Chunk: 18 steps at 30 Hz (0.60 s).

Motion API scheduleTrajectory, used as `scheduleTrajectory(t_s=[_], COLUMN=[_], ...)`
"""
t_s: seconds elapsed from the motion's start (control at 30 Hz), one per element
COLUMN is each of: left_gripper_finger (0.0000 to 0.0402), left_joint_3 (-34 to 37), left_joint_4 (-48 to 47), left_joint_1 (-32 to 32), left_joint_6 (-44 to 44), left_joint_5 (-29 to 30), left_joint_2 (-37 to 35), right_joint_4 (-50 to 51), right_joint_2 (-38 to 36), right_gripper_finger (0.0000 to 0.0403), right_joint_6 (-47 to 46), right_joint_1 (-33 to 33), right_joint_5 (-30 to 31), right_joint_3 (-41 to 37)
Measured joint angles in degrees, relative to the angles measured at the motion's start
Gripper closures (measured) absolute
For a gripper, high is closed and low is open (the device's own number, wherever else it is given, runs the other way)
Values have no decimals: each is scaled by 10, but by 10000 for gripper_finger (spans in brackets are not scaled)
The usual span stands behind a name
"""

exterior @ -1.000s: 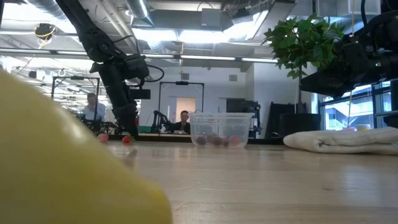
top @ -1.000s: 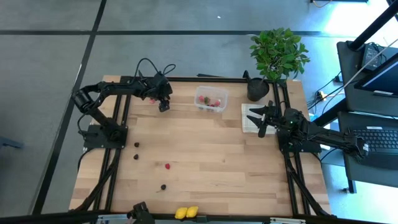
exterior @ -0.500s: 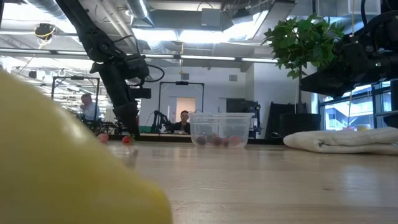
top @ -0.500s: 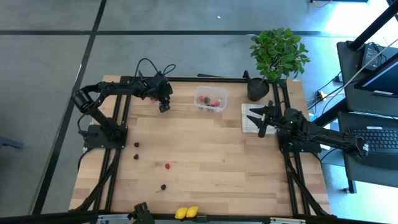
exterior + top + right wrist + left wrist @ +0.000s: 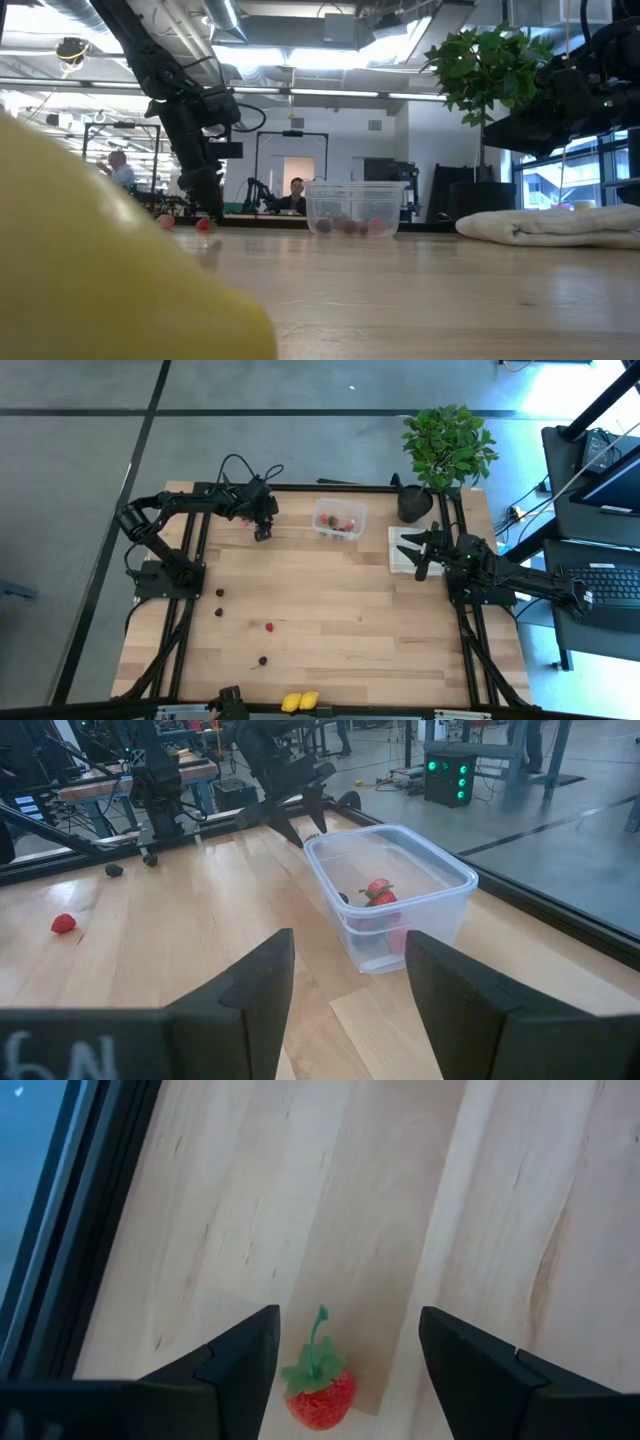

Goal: Pick and placing Produce into tupperware
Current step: Put the strawberry into the transparent container

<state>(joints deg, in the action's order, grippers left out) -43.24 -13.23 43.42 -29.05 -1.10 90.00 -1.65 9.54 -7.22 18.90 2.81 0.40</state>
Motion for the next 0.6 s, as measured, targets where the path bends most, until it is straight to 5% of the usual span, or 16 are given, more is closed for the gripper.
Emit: scheduleTrajectory(t_s=[0.6], left_gripper_finger=[169], left_joint_3=[0], left_joint_4=[-3], left_joint_1=[-6], left_joint_6=[31], left_joint_5=[-29], left_joint_2=[0], right_joint_4=[0], right_joint_2=[0], right_gripper_finger=[208], right_joint_6=[0], right_joint_1=[0], right_joint_5=[0], right_joint_3=[0])
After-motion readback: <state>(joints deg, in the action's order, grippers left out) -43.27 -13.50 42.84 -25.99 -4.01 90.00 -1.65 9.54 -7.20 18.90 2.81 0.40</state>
